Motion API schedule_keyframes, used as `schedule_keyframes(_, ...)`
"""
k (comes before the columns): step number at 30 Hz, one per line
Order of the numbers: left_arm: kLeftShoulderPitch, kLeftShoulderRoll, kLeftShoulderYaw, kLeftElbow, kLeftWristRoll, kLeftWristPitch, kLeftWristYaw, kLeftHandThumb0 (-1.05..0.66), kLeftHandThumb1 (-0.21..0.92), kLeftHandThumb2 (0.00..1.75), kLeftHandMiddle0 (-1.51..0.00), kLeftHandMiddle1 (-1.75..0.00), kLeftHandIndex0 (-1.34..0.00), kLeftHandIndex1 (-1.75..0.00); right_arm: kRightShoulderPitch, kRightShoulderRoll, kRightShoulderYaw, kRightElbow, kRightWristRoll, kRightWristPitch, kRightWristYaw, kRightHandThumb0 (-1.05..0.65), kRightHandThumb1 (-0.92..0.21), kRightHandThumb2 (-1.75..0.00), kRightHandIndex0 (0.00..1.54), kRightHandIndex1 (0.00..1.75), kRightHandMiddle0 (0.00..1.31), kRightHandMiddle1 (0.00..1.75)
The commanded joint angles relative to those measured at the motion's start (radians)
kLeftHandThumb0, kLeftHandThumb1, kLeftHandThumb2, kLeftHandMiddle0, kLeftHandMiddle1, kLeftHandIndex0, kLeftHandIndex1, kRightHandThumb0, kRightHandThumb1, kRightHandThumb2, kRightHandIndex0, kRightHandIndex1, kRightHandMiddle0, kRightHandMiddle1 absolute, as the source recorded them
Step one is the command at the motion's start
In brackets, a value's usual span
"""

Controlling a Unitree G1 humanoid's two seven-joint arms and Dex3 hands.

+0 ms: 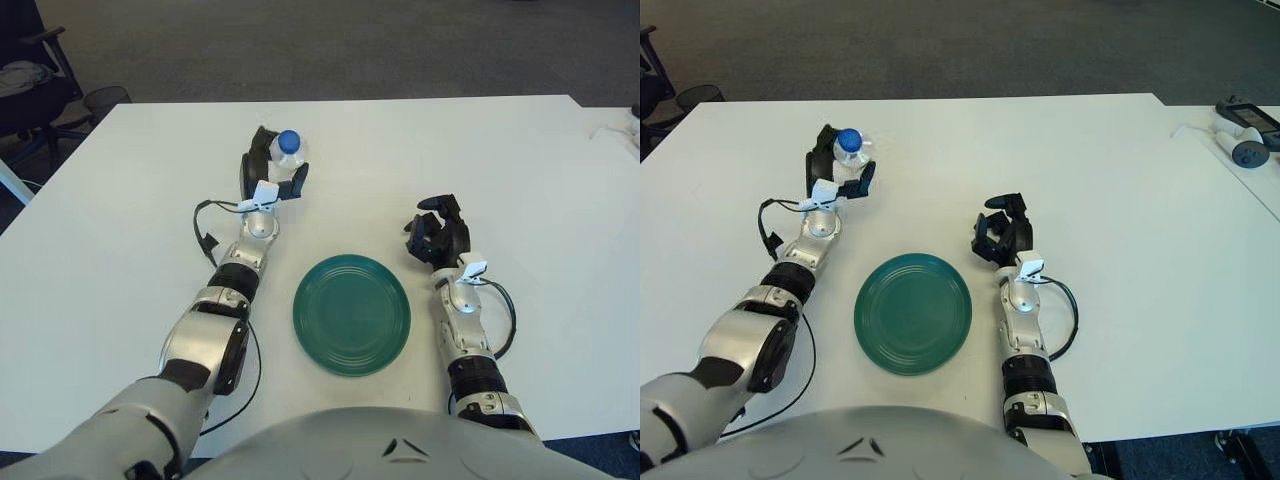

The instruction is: Put the bottle into the plate.

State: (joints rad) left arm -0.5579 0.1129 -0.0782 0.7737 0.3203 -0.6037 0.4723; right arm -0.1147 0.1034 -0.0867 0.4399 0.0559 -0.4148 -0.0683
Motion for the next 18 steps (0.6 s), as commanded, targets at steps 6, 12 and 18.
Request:
schedule_keyframes(6, 0.114, 0.125, -0.089, -0.293, 0.108, -0.185, -0.129, -0.05, 0.26, 1.38, -1.3, -1.75, -1.09, -1.75, 0.028, -0.005, -0.002, 0.053, -0.016, 0.057, -0.018, 0.0, -0.51, -1.09, 0.49, 1.72, 0.23, 1.75)
schedule_keyframes(12, 0.152, 0.157, -0.147, -0.419, 0.0, -0.263, -0.314, -0.05, 0.25, 1.39, -1.29, -1.75, -1.1, -1.75, 0.02, -0.009, -0.004, 0.068, -0.016, 0.054, -0.018, 0.0, -0.51, -1.09, 0.48, 1.72, 0.23, 1.75)
schedule_keyframes(18, 0.153, 0.186, -0.207, -0.429, -0.094, -0.304, -0.497, -0.05, 0.25, 1.4, -1.29, -1.75, -1.1, -1.75, 0.017, -0.008, -0.006, 0.075, -0.012, 0.045, -0.018, 0.0, -0.52, -1.09, 0.48, 1.71, 0.23, 1.75)
